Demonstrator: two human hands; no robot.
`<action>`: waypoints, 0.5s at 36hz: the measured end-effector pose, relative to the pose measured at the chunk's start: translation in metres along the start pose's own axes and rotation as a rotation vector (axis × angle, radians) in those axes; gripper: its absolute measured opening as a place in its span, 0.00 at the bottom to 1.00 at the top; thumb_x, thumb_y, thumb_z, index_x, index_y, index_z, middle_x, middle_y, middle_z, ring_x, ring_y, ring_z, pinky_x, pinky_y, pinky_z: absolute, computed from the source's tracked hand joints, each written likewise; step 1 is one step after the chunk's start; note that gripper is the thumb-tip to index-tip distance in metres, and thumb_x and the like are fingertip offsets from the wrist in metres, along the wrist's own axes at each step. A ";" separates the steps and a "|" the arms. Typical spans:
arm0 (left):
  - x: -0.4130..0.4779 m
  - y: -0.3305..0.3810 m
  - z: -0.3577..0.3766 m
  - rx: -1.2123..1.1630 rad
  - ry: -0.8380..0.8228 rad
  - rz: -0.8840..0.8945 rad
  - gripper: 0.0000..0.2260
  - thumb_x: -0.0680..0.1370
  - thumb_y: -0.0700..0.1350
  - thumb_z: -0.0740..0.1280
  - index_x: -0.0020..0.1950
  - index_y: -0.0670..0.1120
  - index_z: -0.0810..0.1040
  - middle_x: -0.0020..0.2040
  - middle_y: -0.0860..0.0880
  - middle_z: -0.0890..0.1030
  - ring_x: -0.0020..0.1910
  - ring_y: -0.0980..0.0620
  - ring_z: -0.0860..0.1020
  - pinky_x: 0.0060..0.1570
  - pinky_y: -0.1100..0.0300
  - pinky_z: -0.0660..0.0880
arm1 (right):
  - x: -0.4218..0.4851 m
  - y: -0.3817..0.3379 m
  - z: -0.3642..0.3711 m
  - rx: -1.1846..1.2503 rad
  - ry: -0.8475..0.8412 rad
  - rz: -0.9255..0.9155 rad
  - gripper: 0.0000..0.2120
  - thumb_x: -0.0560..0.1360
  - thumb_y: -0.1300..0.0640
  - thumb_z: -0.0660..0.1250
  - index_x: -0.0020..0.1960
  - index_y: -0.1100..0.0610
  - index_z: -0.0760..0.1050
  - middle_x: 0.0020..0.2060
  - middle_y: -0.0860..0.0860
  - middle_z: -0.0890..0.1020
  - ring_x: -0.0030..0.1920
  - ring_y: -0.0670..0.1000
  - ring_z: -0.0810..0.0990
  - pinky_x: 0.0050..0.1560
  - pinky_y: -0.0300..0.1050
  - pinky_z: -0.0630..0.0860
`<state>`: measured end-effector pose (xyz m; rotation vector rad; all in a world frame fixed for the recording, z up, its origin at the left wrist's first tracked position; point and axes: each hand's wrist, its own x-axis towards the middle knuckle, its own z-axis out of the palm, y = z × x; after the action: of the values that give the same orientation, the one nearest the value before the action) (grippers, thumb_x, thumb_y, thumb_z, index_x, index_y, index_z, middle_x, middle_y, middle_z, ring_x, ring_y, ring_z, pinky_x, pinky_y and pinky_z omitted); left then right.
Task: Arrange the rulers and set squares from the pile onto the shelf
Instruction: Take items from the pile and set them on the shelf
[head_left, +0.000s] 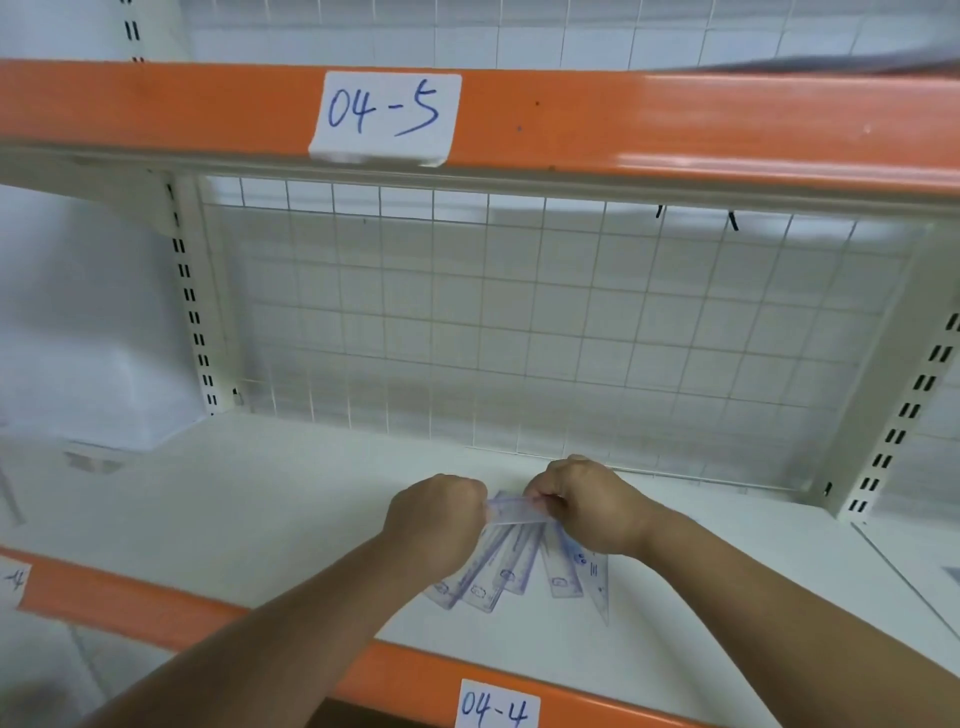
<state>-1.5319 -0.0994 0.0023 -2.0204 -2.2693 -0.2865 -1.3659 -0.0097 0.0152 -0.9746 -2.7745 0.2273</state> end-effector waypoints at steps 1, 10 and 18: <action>0.000 0.000 0.000 -0.012 -0.001 -0.001 0.08 0.82 0.45 0.58 0.49 0.45 0.75 0.49 0.48 0.80 0.48 0.46 0.77 0.39 0.59 0.66 | 0.000 -0.001 0.000 0.002 -0.006 -0.004 0.15 0.79 0.63 0.56 0.55 0.53 0.79 0.44 0.48 0.76 0.50 0.49 0.70 0.54 0.42 0.70; -0.002 0.001 -0.007 -0.003 -0.022 0.015 0.06 0.81 0.45 0.60 0.47 0.49 0.76 0.47 0.49 0.80 0.47 0.47 0.77 0.39 0.60 0.67 | -0.002 -0.004 0.003 -0.110 0.112 -0.068 0.09 0.75 0.62 0.62 0.48 0.55 0.81 0.45 0.51 0.81 0.45 0.50 0.70 0.42 0.44 0.69; -0.005 0.003 -0.007 0.004 -0.105 -0.005 0.11 0.80 0.47 0.64 0.61 0.47 0.76 0.57 0.48 0.79 0.57 0.46 0.77 0.51 0.56 0.73 | -0.003 0.000 0.004 -0.025 0.385 -0.155 0.11 0.67 0.71 0.70 0.42 0.58 0.84 0.39 0.53 0.75 0.33 0.56 0.78 0.29 0.44 0.73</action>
<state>-1.5291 -0.1056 0.0083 -2.0751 -2.3328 -0.1802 -1.3651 -0.0120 0.0106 -0.7147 -2.4846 -0.0188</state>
